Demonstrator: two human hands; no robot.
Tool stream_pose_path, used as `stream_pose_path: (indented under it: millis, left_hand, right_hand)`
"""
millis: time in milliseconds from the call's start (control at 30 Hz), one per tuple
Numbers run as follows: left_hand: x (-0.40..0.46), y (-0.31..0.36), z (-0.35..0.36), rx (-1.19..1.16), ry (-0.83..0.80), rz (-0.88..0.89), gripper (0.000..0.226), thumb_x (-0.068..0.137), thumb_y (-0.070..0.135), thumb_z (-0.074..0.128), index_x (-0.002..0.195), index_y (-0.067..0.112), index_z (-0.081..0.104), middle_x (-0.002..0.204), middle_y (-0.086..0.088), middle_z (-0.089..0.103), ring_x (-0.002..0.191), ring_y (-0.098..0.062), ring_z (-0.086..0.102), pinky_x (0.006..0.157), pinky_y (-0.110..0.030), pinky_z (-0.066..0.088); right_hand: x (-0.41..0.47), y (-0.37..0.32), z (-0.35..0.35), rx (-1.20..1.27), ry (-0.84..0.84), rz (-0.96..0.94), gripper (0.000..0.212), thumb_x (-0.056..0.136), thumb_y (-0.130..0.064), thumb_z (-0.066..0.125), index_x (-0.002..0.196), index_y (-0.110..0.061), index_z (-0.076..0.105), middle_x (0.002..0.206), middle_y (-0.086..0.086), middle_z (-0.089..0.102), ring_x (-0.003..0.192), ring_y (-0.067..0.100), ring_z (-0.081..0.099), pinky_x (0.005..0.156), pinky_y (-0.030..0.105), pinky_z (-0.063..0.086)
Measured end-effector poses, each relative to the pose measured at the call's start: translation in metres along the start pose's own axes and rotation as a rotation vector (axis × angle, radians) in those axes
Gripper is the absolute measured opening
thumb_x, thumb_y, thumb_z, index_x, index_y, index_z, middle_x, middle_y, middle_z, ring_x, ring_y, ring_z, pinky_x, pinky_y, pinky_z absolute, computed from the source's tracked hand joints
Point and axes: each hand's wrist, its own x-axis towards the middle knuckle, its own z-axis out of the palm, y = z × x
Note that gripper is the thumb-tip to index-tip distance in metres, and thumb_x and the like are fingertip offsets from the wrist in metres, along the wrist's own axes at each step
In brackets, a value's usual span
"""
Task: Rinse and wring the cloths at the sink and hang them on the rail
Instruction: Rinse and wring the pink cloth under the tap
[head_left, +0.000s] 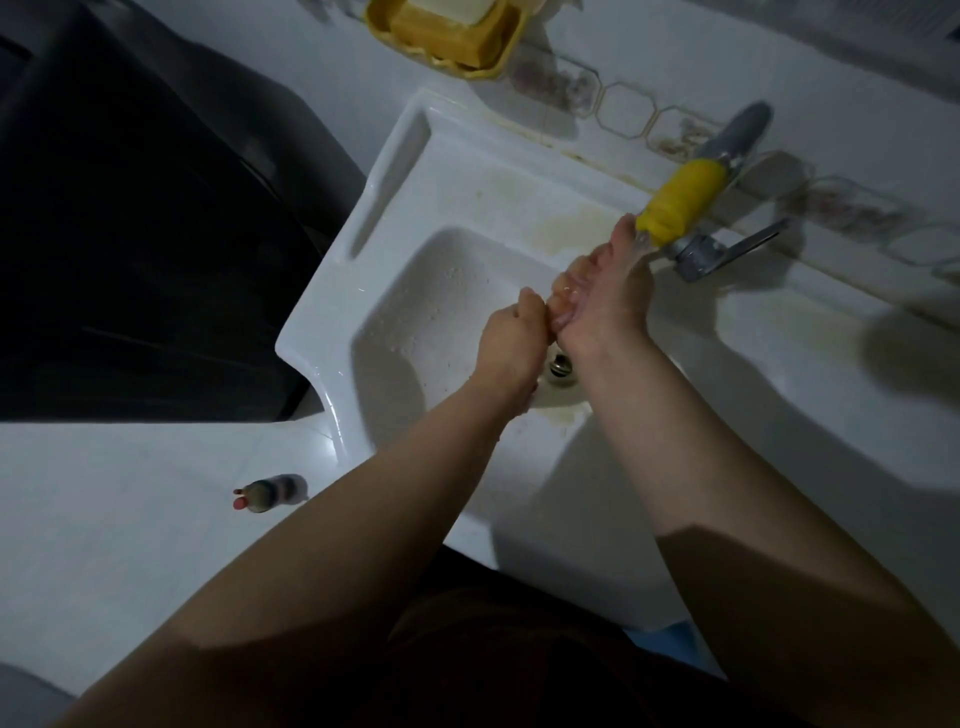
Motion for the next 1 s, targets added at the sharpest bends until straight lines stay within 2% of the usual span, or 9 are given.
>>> stream_pose_path:
  millis: [200, 300, 367, 433, 600, 667, 833, 933, 1000]
  left_hand:
    - [0.005, 0.001, -0.008, -0.043, -0.108, 0.005, 0.054, 0.096, 0.057, 0.039, 0.067, 0.012, 0.052, 0.049, 0.002, 0.046, 0.043, -0.012, 0.043, 0.043, -0.019, 0.034]
    - [0.018, 0.000, -0.027, -0.232, -0.187, -0.003, 0.042, 0.099, 0.043, 0.045, 0.099, 0.005, 0.061, 0.082, -0.004, 0.066, 0.067, -0.014, 0.061, 0.050, -0.019, 0.047]
    - [0.027, 0.000, -0.043, -0.441, -0.219, -0.015, 0.031, 0.101, 0.025, 0.044, 0.112, -0.002, 0.054, 0.098, -0.011, 0.065, 0.082, -0.019, 0.065, 0.065, -0.028, 0.055]
    - [0.033, 0.001, -0.056, -0.604, -0.213, -0.017, 0.012, 0.101, 0.008, 0.042, 0.101, 0.002, 0.051, 0.094, -0.014, 0.062, 0.081, -0.021, 0.065, 0.074, -0.033, 0.057]
    - [0.034, 0.006, -0.060, -0.859, -0.324, -0.058, 0.021, 0.100, 0.003, 0.034, 0.105, 0.004, 0.054, 0.093, -0.013, 0.064, 0.079, -0.021, 0.066, 0.073, -0.032, 0.058]
    - [0.034, 0.006, -0.058, -0.936, -0.357, -0.111, 0.022, 0.097, 0.006, 0.036, 0.106, 0.004, 0.057, 0.093, -0.012, 0.069, 0.084, -0.022, 0.068, 0.083, -0.034, 0.056]
    - [0.030, 0.008, -0.051, -1.053, -0.442, -0.210, 0.025, 0.076, 0.009, 0.045, 0.098, 0.003, 0.057, 0.097, -0.015, 0.062, 0.092, -0.027, 0.058, 0.104, -0.037, 0.037]
    - [0.025, 0.012, -0.043, -1.007, -0.473, -0.210, 0.022, 0.076, 0.009, 0.047, 0.094, 0.004, 0.060, 0.109, -0.022, 0.059, 0.097, -0.032, 0.061, 0.107, -0.043, 0.035]
    - [0.026, 0.015, -0.042, -0.897, -0.486, -0.160, 0.023, 0.081, 0.010, 0.049, 0.100, 0.007, 0.062, 0.115, -0.023, 0.059, 0.100, -0.032, 0.062, 0.106, -0.044, 0.037]
  right_hand:
    - [0.006, -0.005, -0.011, -0.088, -0.063, 0.047, 0.046, 0.096, -0.042, 0.043, 0.057, -0.021, 0.033, 0.050, -0.002, 0.030, 0.040, 0.014, 0.028, 0.046, 0.021, 0.019]
    - [0.010, -0.017, -0.035, -0.359, -0.132, -0.040, 0.032, 0.100, -0.033, 0.040, 0.077, -0.017, 0.055, 0.073, 0.002, 0.058, 0.062, 0.017, 0.058, 0.060, 0.030, 0.048]
    - [0.014, -0.026, -0.061, -0.484, -0.188, -0.052, 0.019, 0.098, -0.027, 0.048, 0.088, -0.018, 0.061, 0.087, 0.002, 0.067, 0.075, 0.017, 0.066, 0.070, 0.035, 0.053]
    - [0.018, -0.035, -0.084, -0.622, -0.304, -0.069, 0.003, 0.089, -0.024, 0.063, 0.089, -0.022, 0.065, 0.095, -0.001, 0.071, 0.080, 0.019, 0.067, 0.069, 0.038, 0.046]
    - [0.007, -0.039, -0.105, -0.935, -0.479, -0.123, 0.038, 0.083, 0.007, 0.061, 0.112, -0.017, 0.055, 0.107, -0.005, 0.062, 0.082, 0.001, 0.065, 0.070, 0.018, 0.055]
    - [0.004, -0.035, -0.109, -0.966, -0.557, -0.044, 0.046, 0.077, 0.001, 0.067, 0.115, -0.020, 0.051, 0.110, -0.006, 0.061, 0.091, -0.001, 0.063, 0.075, 0.017, 0.053]
    - [0.002, -0.012, -0.109, -0.951, -0.496, 0.088, 0.041, 0.081, -0.056, 0.057, 0.091, -0.018, 0.063, 0.091, 0.005, 0.066, 0.088, 0.022, 0.062, 0.091, 0.053, 0.049]
    - [0.007, 0.011, -0.108, -1.110, -0.450, -0.004, 0.005, 0.094, -0.027, 0.057, 0.092, -0.023, 0.061, 0.093, 0.000, 0.066, 0.088, 0.020, 0.061, 0.077, 0.035, 0.051]
    - [0.012, 0.018, -0.110, -1.108, -0.463, 0.064, 0.026, 0.086, -0.026, 0.066, 0.107, -0.027, 0.051, 0.108, 0.002, 0.062, 0.096, 0.020, 0.062, 0.077, 0.037, 0.053]
